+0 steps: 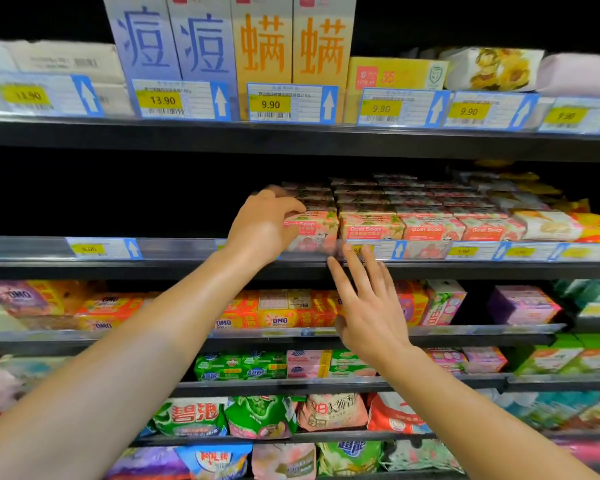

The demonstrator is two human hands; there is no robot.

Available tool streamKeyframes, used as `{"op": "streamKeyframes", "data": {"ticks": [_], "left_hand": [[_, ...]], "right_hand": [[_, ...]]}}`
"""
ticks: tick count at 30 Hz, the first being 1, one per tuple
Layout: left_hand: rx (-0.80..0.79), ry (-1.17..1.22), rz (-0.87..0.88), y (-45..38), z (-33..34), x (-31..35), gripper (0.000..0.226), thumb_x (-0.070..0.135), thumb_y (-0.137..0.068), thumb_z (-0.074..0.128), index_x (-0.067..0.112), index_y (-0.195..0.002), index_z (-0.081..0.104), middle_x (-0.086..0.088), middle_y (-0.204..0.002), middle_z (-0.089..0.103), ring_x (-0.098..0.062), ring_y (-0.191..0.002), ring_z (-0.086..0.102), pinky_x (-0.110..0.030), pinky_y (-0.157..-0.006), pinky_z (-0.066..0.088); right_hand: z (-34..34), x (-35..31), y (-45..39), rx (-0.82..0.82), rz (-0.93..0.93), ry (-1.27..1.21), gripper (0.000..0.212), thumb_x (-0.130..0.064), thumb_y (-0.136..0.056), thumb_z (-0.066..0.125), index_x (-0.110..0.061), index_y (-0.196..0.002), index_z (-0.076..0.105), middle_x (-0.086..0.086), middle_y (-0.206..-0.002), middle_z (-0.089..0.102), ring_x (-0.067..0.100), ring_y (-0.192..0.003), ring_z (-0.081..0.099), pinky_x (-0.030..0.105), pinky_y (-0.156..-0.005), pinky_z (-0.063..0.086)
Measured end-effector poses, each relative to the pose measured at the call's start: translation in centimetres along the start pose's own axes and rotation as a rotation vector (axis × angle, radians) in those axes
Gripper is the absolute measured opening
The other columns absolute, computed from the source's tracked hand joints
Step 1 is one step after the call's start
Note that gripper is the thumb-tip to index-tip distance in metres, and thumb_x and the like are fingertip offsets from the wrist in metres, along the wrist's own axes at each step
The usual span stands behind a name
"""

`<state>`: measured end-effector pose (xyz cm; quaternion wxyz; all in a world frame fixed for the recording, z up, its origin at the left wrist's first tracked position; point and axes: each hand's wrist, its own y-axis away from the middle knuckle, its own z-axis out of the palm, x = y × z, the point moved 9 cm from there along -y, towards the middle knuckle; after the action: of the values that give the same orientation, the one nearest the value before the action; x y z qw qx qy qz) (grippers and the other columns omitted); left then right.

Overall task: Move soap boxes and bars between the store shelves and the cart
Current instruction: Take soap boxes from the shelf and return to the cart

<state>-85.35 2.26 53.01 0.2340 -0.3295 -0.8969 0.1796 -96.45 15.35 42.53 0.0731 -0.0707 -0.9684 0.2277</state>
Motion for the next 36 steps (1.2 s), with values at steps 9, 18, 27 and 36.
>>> {"op": "streamKeyframes", "data": {"ticks": [9,18,27,36], "left_hand": [[-0.042,-0.018,0.040,-0.3,-0.1,0.7,0.035,0.025,-0.091,0.068,0.025,-0.126,0.066,-0.001,-0.136,0.054,-0.021,-0.123,0.050,-0.033,-0.105,0.041],[-0.060,-0.059,-0.067,-0.7,-0.1,0.3,0.035,0.029,-0.091,0.068,0.031,-0.126,0.065,0.002,-0.133,0.055,-0.020,-0.120,0.052,-0.038,-0.100,0.047],[-0.047,-0.096,-0.084,-0.8,-0.4,0.7,0.034,0.030,-0.091,0.067,0.031,-0.126,0.066,0.003,-0.131,0.057,-0.020,-0.120,0.052,-0.036,-0.101,0.046],[-0.036,-0.020,-0.061,-1.3,-0.2,0.4,0.033,0.027,-0.092,0.067,0.024,-0.125,0.067,0.001,-0.126,0.063,-0.019,-0.116,0.057,-0.033,-0.100,0.047]], "right_hand": [[0.7,-0.4,0.3,0.023,0.028,-0.020,0.113,-0.026,-0.062,0.084,-0.014,-0.155,0.022,0.011,-0.163,0.017,0.036,-0.150,0.010,0.050,-0.119,0.009],[0.6,-0.4,0.5,-0.001,0.010,0.015,0.111,-0.025,-0.059,0.086,-0.013,-0.154,0.028,0.010,-0.159,0.030,0.036,-0.147,0.025,0.050,-0.117,0.015],[0.4,-0.6,0.8,-0.006,0.011,-0.007,0.110,-0.028,-0.059,0.086,-0.013,-0.153,0.031,0.010,-0.156,0.038,0.035,-0.144,0.029,0.050,-0.118,0.018],[0.6,-0.5,0.8,-0.029,0.040,-0.027,0.111,-0.026,-0.058,0.086,-0.014,-0.152,0.029,0.008,-0.156,0.037,0.035,-0.145,0.030,0.051,-0.117,0.027]]}}
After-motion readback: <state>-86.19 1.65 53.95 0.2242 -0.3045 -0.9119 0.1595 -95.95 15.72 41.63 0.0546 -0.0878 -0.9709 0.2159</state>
